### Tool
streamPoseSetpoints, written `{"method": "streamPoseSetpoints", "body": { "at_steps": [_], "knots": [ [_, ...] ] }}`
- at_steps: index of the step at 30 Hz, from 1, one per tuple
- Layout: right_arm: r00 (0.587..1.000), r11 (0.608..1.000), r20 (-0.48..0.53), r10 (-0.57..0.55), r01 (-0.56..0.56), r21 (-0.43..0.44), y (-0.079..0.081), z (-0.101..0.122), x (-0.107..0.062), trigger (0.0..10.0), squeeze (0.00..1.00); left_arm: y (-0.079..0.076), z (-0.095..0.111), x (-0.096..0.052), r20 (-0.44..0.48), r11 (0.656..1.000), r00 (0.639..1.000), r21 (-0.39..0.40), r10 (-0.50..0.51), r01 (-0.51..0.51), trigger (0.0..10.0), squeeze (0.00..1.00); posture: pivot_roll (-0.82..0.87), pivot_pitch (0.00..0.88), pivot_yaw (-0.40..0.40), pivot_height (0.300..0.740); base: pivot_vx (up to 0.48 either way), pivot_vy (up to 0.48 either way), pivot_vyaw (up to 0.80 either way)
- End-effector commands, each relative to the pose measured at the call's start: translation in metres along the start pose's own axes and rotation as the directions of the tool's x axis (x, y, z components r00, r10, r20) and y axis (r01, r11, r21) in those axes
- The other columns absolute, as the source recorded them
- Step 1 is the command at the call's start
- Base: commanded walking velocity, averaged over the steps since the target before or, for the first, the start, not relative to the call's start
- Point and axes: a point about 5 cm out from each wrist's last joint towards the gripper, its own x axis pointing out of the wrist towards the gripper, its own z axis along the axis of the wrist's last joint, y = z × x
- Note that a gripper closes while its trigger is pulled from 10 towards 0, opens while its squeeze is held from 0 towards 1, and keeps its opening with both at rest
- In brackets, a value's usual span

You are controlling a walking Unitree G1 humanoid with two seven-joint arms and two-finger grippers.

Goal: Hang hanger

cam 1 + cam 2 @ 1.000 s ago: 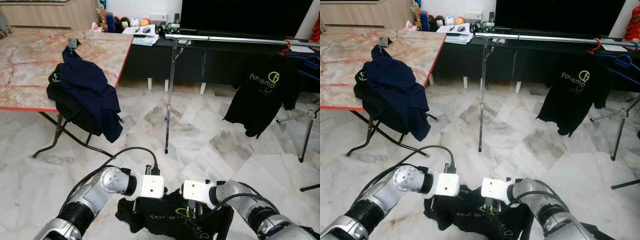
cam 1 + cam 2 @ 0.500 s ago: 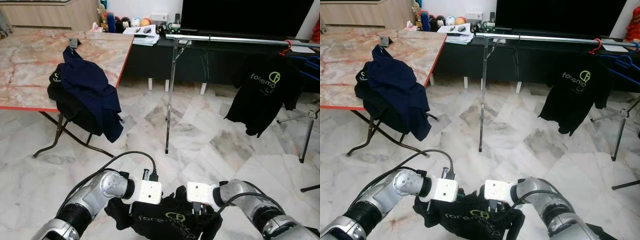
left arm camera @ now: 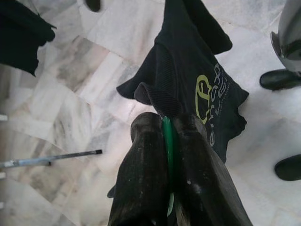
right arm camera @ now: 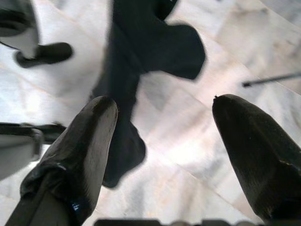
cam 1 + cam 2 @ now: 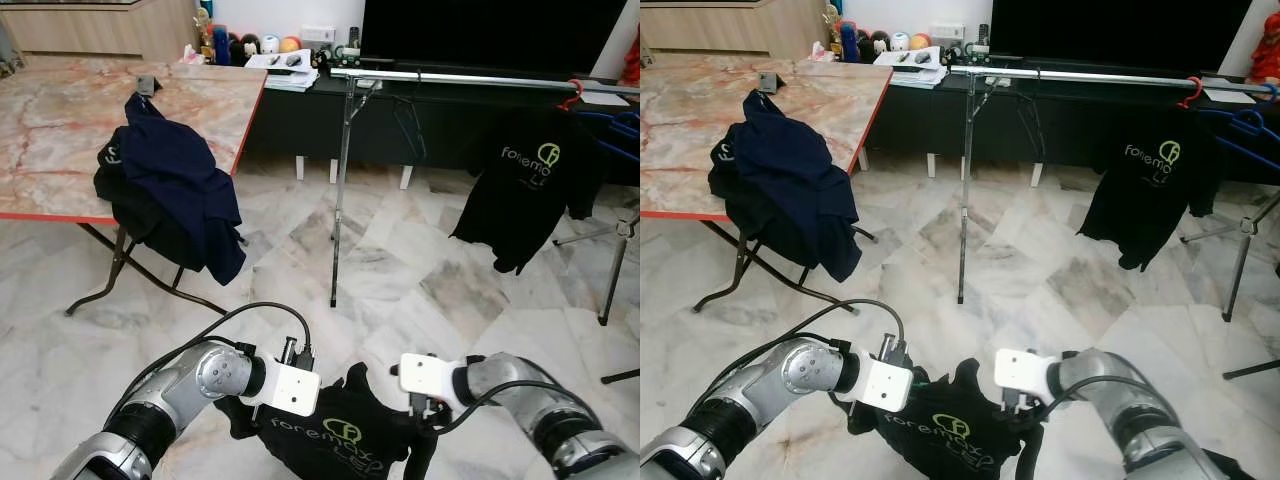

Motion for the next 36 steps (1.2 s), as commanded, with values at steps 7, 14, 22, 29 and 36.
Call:
{"method": "streamPoseSetpoints", "body": {
  "at_steps": [7, 14, 22, 29, 36],
  "knots": [
    [0.996, 0.995, 0.019, -0.084, 0.083, 0.060, -0.011, -0.008, -0.015, 10.0, 0.00, 0.009, 0.005, -0.007, 0.030, 0.989, 0.999, 0.146, 0.031, -0.035, 0.0, 0.00, 0.08, 0.095, -0.033, 0.740, 0.000, 0.000, 0.00],
    [0.998, 0.999, -0.052, -0.041, 0.042, 0.017, 0.002, -0.020, -0.011, 10.0, 0.00, 0.012, 0.021, -0.009, 0.114, 0.968, 0.993, 0.248, 0.019, -0.047, 4.9, 0.00, 0.08, 0.103, -0.034, 0.740, 0.000, 0.000, 0.00],
    [0.995, 0.998, -0.082, -0.062, 0.062, 0.000, 0.009, -0.025, -0.006, 10.0, 0.00, 0.004, 0.027, -0.011, 0.141, 0.935, 0.988, 0.356, -0.060, 0.006, 10.0, 0.00, 0.09, 0.118, -0.028, 0.740, 0.000, 0.000, 0.00],
    [0.993, 0.996, -0.080, -0.088, 0.089, 0.006, 0.010, -0.027, -0.006, 10.0, 0.00, 0.004, 0.036, -0.014, 0.179, 0.912, 0.980, 0.410, -0.086, 0.005, 10.0, 0.00, 0.10, 0.125, -0.027, 0.740, 0.000, 0.000, 0.00],
    [0.994, 0.988, -0.026, -0.106, 0.108, 0.110, 0.011, -0.026, -0.005, 10.0, 0.00, 0.004, 0.049, -0.018, 0.243, 0.882, 0.964, 0.471, -0.108, -0.020, 10.0, 0.00, 0.10, 0.127, -0.024, 0.740, 0.000, 0.000, 0.00]
  ]
}}
